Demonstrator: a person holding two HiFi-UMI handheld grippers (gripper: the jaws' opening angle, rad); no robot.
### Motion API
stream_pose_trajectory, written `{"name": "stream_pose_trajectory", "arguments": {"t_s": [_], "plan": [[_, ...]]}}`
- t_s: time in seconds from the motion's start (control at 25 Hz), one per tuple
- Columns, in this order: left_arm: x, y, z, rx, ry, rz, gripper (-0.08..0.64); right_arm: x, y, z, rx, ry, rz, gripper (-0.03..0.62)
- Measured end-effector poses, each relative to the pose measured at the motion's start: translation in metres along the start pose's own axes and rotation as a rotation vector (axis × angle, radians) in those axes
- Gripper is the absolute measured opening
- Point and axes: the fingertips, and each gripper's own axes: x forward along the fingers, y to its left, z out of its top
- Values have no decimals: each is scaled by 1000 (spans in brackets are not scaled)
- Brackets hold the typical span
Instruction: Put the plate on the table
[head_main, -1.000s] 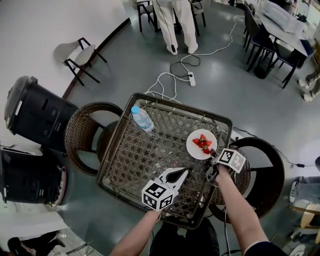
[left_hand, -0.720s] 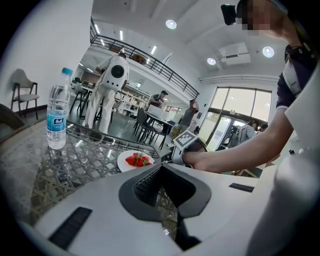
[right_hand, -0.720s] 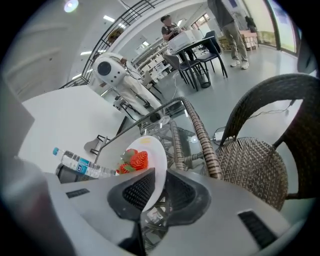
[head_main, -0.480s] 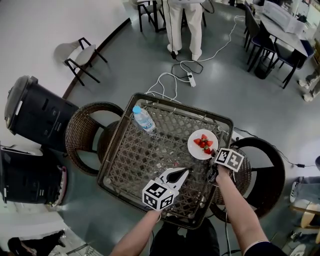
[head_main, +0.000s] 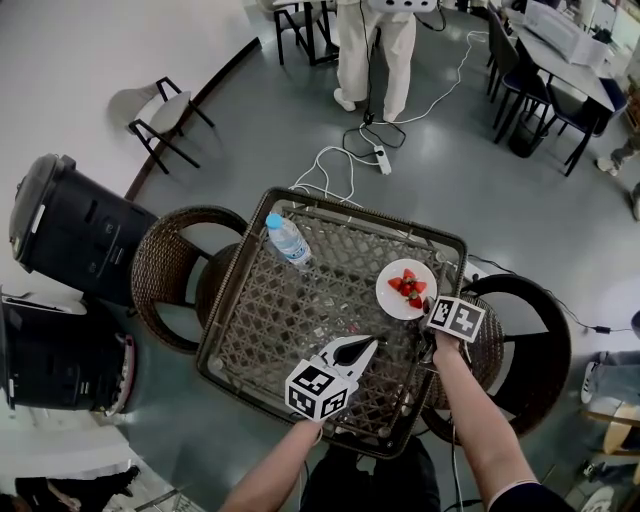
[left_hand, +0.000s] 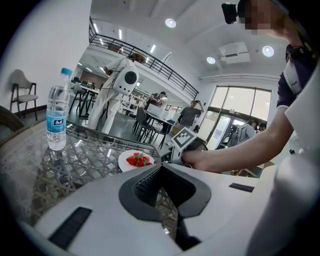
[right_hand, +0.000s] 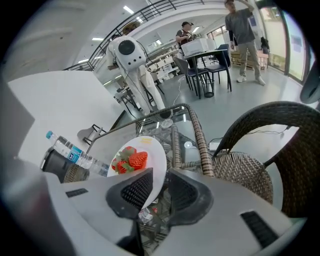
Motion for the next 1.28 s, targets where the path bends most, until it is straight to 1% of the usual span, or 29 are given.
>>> {"name": "stream_pose_trajectory", "arguments": {"t_s": [0.2,0.28,0.32,0.4,0.44,0.56,0.76,1.0,1.28], "plan": [[2,0,2,10,12,3,6,-8,-3,6,-72,-27,-39,77],[2,0,4,14,14,5,6,-15,-1,11,-125,-57,-44,75],[2,0,5,17,13,5,6,-19,3,14,-156,-76,-32,72],[2,-2,10,25,8,3,6,-31,15,22,-217,-120,15,14],[2,-4,14,31,5,1,6,-38,23,26,-244,-143,46,5],[2,-11,26,51,-5,-9,7,-63,46,38,-307,-212,129,5],[0,-29,46,90,-28,-36,6,-112,81,49,-400,-318,243,5],[-9,-46,69,98,-77,-50,6,-171,119,56,-488,-436,375,3],[-26,-67,91,136,-120,-65,6,-228,154,55,-608,-541,465,3]]}}
